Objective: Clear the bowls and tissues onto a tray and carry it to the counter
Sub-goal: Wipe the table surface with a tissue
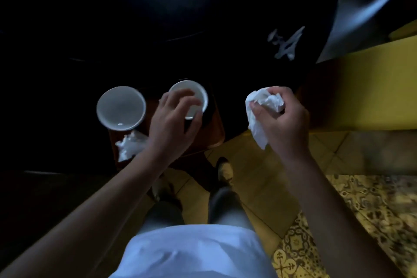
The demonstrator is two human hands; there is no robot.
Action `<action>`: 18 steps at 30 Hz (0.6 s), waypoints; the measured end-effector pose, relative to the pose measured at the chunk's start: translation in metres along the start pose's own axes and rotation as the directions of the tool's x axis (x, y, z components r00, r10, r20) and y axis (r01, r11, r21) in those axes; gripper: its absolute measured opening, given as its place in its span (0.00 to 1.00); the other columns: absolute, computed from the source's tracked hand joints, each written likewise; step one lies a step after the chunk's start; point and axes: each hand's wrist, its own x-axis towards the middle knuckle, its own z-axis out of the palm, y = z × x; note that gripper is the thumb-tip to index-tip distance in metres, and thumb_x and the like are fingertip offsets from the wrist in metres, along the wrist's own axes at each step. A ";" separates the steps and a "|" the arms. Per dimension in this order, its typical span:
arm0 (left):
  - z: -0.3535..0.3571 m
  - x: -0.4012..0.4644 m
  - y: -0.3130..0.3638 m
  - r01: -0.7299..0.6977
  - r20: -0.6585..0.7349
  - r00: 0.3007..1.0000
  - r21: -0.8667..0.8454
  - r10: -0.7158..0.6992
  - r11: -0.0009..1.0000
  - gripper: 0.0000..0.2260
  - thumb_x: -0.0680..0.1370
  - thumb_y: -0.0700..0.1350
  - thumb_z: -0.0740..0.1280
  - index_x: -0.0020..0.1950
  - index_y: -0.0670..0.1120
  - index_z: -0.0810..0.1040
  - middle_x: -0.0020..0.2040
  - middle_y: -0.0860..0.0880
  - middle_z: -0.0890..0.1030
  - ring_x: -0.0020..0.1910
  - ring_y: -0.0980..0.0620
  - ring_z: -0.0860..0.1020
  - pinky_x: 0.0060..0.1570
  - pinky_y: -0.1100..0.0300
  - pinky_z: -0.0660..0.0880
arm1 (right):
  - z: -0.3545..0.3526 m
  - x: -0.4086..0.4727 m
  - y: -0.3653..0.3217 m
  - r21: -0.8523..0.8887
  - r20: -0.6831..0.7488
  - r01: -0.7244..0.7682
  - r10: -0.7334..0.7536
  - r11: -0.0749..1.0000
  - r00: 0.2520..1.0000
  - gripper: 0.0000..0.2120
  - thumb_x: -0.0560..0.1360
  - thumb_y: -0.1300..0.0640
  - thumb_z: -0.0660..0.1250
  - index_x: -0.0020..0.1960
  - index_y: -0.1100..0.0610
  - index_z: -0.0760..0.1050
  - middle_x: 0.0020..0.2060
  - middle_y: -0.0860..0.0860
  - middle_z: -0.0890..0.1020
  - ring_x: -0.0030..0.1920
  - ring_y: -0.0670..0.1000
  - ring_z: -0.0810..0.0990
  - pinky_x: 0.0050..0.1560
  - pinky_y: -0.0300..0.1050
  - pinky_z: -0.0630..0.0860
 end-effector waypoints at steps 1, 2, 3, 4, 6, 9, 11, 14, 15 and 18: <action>0.021 0.014 0.007 -0.010 0.045 0.999 0.008 0.010 1.000 0.13 0.81 0.48 0.66 0.61 0.42 0.81 0.65 0.41 0.77 0.66 0.40 0.75 0.61 0.48 0.74 | -0.010 0.016 0.011 0.004 -0.037 -0.006 0.006 1.000 0.999 0.13 0.74 0.51 0.75 0.56 0.52 0.77 0.46 0.45 0.80 0.46 0.42 0.80 0.46 0.40 0.79; 0.044 0.028 0.014 -0.014 0.090 0.996 0.026 0.011 1.000 0.16 0.81 0.49 0.66 0.64 0.42 0.79 0.68 0.42 0.76 0.70 0.41 0.72 0.65 0.47 0.72 | -0.020 0.032 0.024 0.004 -0.070 -0.008 0.008 1.000 0.998 0.13 0.73 0.51 0.75 0.55 0.51 0.77 0.45 0.46 0.81 0.45 0.43 0.80 0.46 0.41 0.79; 0.065 0.039 0.017 -0.018 0.127 0.992 0.058 0.011 0.998 0.18 0.81 0.51 0.65 0.67 0.43 0.77 0.71 0.42 0.74 0.73 0.41 0.70 0.69 0.46 0.70 | -0.028 0.046 0.037 0.007 -0.090 -0.011 0.012 1.000 0.996 0.13 0.73 0.50 0.75 0.54 0.50 0.77 0.45 0.47 0.81 0.45 0.45 0.80 0.46 0.44 0.80; 0.089 0.051 0.020 -0.028 0.156 0.988 0.107 0.011 0.994 0.20 0.81 0.52 0.64 0.70 0.44 0.76 0.73 0.42 0.72 0.76 0.40 0.67 0.72 0.45 0.67 | -0.037 0.062 0.052 0.013 -0.099 -0.009 0.010 1.000 0.995 0.13 0.73 0.49 0.75 0.54 0.49 0.77 0.46 0.48 0.82 0.46 0.46 0.81 0.46 0.46 0.80; 0.135 0.072 0.020 -0.049 0.215 0.977 0.231 -0.002 0.972 0.24 0.81 0.56 0.64 0.75 0.47 0.71 0.77 0.42 0.69 0.79 0.40 0.61 0.76 0.41 0.60 | -0.052 0.091 0.083 0.023 -0.092 0.003 -0.001 1.000 0.996 0.13 0.73 0.48 0.75 0.54 0.49 0.76 0.47 0.48 0.82 0.48 0.48 0.82 0.48 0.50 0.82; 0.187 0.096 0.016 -0.018 0.288 0.951 0.410 -0.111 0.912 0.29 0.81 0.60 0.61 0.79 0.50 0.64 0.81 0.43 0.62 0.82 0.40 0.54 0.78 0.38 0.53 | -0.068 0.125 0.126 0.002 -0.064 0.041 -0.041 0.999 0.997 0.12 0.73 0.49 0.75 0.53 0.49 0.76 0.49 0.49 0.82 0.50 0.48 0.82 0.50 0.48 0.81; 0.213 0.107 0.015 0.073 0.284 0.930 0.485 -0.236 0.872 0.31 0.81 0.63 0.58 0.82 0.52 0.58 0.83 0.44 0.56 0.83 0.41 0.49 0.79 0.38 0.49 | -0.077 0.145 0.153 -0.013 -0.027 0.046 -0.046 0.999 0.999 0.11 0.73 0.50 0.75 0.52 0.51 0.77 0.50 0.49 0.82 0.50 0.48 0.82 0.51 0.47 0.81; 0.236 0.107 0.015 0.219 0.219 0.894 0.548 -0.391 0.808 0.33 0.81 0.65 0.51 0.83 0.54 0.51 0.84 0.45 0.50 0.83 0.43 0.46 0.79 0.39 0.46 | -0.088 0.168 0.189 -0.033 0.019 0.038 -0.037 0.999 0.999 0.14 0.73 0.50 0.76 0.53 0.56 0.79 0.51 0.49 0.82 0.50 0.49 0.82 0.50 0.48 0.81; 0.239 0.105 0.014 0.248 0.208 0.882 0.560 -0.423 0.790 0.33 0.81 0.66 0.50 0.83 0.54 0.49 0.84 0.46 0.49 0.83 0.43 0.45 0.79 0.39 0.46 | -0.091 0.176 0.198 -0.032 0.032 0.041 -0.040 0.999 0.999 0.15 0.73 0.49 0.75 0.54 0.57 0.80 0.51 0.49 0.81 0.50 0.49 0.82 0.50 0.49 0.82; 0.242 0.103 0.012 0.274 0.201 0.868 0.569 -0.455 0.775 0.33 0.81 0.66 0.48 0.83 0.54 0.50 0.84 0.46 0.48 0.83 0.43 0.46 0.80 0.40 0.46 | -0.094 0.195 0.221 -0.027 0.046 0.047 -0.045 0.999 0.998 0.15 0.73 0.49 0.75 0.54 0.57 0.80 0.51 0.47 0.80 0.50 0.49 0.82 0.49 0.49 0.82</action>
